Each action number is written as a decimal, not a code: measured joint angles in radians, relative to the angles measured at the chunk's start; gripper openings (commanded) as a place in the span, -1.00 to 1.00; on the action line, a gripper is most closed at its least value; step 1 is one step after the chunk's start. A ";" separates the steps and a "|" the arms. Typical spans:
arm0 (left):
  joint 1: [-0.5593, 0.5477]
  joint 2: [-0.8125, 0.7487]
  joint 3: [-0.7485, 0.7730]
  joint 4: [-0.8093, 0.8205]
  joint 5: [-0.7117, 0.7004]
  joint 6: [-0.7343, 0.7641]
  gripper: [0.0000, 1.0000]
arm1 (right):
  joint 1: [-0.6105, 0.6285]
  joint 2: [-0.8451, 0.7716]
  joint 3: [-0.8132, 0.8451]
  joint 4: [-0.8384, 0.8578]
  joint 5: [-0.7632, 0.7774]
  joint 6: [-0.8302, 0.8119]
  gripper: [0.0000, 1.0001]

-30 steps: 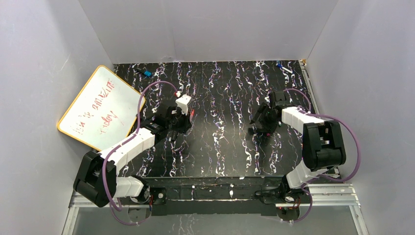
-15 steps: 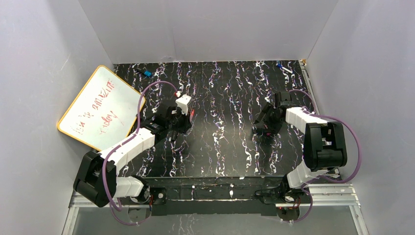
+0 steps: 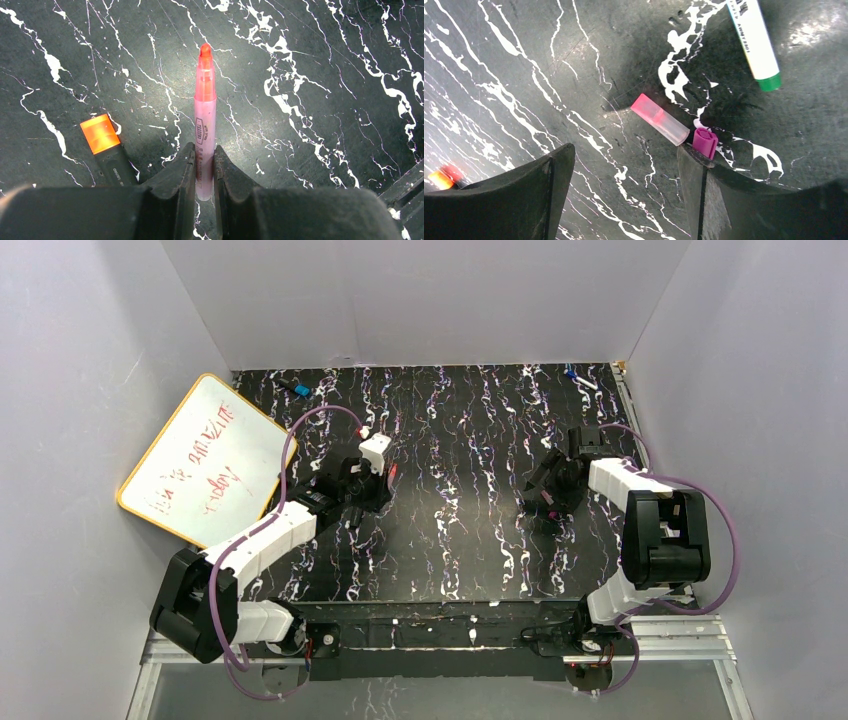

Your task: Insert the pens into the pen caps

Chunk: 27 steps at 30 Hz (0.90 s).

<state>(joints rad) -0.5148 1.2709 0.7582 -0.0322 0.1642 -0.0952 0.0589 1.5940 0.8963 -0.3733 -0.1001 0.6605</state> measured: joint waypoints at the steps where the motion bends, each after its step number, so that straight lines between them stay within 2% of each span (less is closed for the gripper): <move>1: 0.000 0.000 0.000 0.000 0.000 0.001 -1.00 | -0.001 0.000 0.002 -0.003 0.003 0.003 0.66; 15: 0.000 0.000 0.000 0.000 0.000 0.006 -1.00 | -0.009 0.005 0.021 -0.028 0.037 0.092 0.66; 27: 0.000 0.000 0.000 -0.002 0.000 0.007 -1.00 | -0.009 0.045 0.057 -0.027 0.046 0.104 0.65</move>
<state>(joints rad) -0.5148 1.2709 0.7582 -0.0341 0.1642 -0.0883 0.0498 1.6390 0.9531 -0.4004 -0.0544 0.7647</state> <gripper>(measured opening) 0.123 0.829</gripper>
